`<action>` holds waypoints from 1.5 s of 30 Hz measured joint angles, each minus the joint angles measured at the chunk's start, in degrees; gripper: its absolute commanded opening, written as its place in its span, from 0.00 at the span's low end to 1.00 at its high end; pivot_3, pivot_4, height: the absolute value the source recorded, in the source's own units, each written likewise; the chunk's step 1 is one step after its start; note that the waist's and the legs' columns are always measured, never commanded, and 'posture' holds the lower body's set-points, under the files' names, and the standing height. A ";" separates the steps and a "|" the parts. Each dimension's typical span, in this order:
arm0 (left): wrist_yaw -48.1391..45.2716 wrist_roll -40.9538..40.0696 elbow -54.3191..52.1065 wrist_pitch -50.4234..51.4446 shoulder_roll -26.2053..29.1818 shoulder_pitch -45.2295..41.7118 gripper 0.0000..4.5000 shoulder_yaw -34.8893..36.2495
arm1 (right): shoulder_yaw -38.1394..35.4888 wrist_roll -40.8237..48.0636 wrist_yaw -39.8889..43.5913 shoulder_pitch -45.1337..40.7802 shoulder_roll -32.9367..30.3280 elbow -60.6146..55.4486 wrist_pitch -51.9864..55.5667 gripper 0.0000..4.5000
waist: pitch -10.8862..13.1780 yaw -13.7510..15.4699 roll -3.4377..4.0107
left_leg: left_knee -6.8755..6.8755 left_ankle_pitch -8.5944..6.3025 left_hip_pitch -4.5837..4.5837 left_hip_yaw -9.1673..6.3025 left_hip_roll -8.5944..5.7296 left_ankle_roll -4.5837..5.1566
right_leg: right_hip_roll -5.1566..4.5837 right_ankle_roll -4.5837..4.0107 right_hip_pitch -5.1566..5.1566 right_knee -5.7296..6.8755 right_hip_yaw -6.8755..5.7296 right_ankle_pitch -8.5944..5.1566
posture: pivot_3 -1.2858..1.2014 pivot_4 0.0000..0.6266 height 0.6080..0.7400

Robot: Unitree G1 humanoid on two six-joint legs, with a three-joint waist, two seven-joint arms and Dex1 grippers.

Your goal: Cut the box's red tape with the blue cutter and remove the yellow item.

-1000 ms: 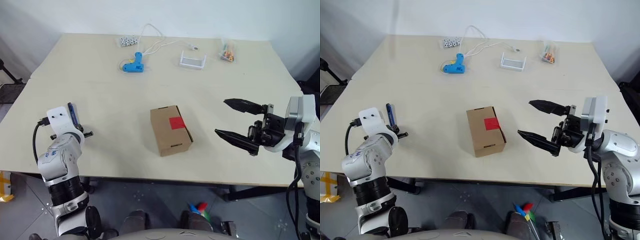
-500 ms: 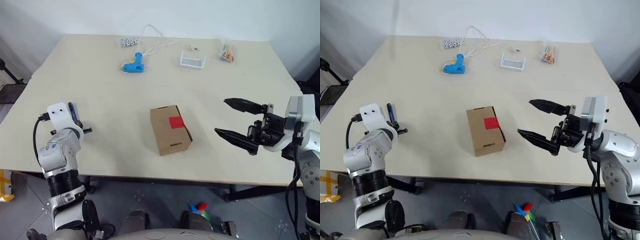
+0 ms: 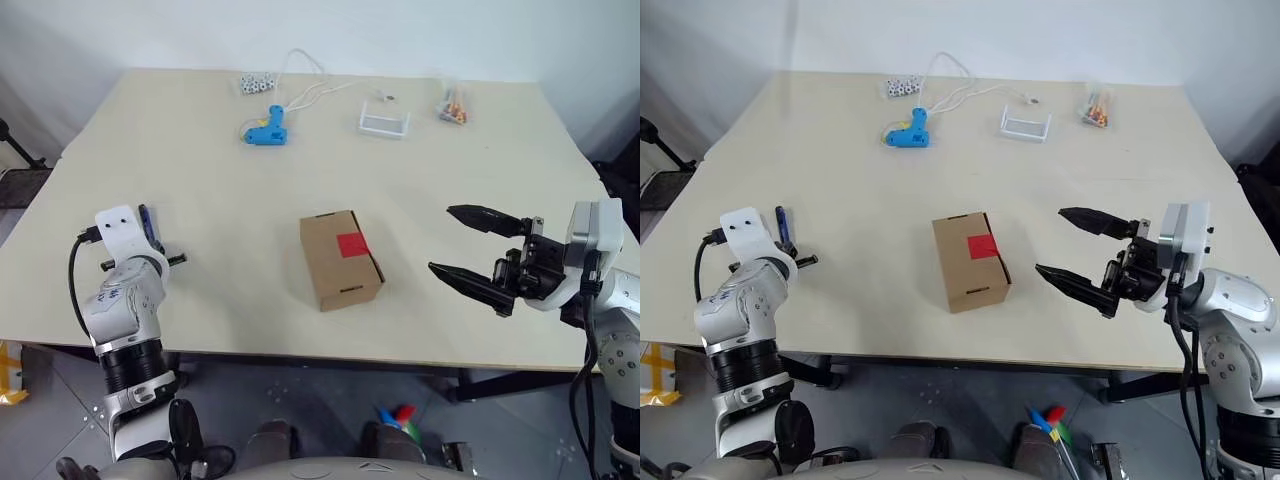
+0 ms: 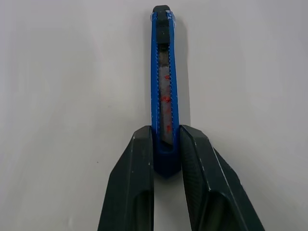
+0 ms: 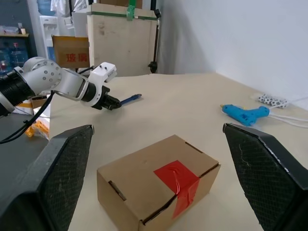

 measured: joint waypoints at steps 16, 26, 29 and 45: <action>-88.90 -7.90 -4.31 -35.48 37.73 10.50 0.10 -33.38 | -4.54 2.46 -0.06 18.74 -12.76 -14.92 13.23 1.00 | 0.20 -1.25 0.12 | -0.08 -0.23 -0.12 0.52 0.29 -0.13 | 0.32 -0.20 -0.11 -0.28 0.00 -0.11 | 0.52 0.24 1.00; -81.90 7.82 -5.16 -32.83 23.83 -3.05 0.10 -51.93 | 13.18 -8.28 -10.26 16.17 -12.32 -20.86 16.93 0.48 | 0.24 -1.55 0.03 | -0.01 -0.21 -0.16 0.57 0.28 -0.08 | 0.33 -0.19 -0.17 -0.21 0.02 -0.10 | 0.52 0.24 1.00; -79.05 10.70 -6.86 -29.12 22.41 -4.44 0.10 -52.83 | 20.41 -15.42 -12.30 11.92 -11.37 -19.79 15.57 0.26 | 0.24 -1.58 0.03 | 0.03 -0.20 -0.14 0.57 0.28 -0.05 | 0.33 -0.19 -0.15 -0.20 0.04 -0.10 | 0.52 0.24 1.00; -71.91 13.37 -19.64 -15.81 23.91 -0.85 0.10 -53.74 | 32.12 -24.22 -12.61 -2.81 -3.23 -7.77 16.00 0.00 | 0.23 -1.64 0.03 | 0.08 -0.19 -0.15 0.48 0.29 -0.05 | 0.33 -0.19 -0.13 -0.12 0.01 -0.10 | 0.52 0.24 1.00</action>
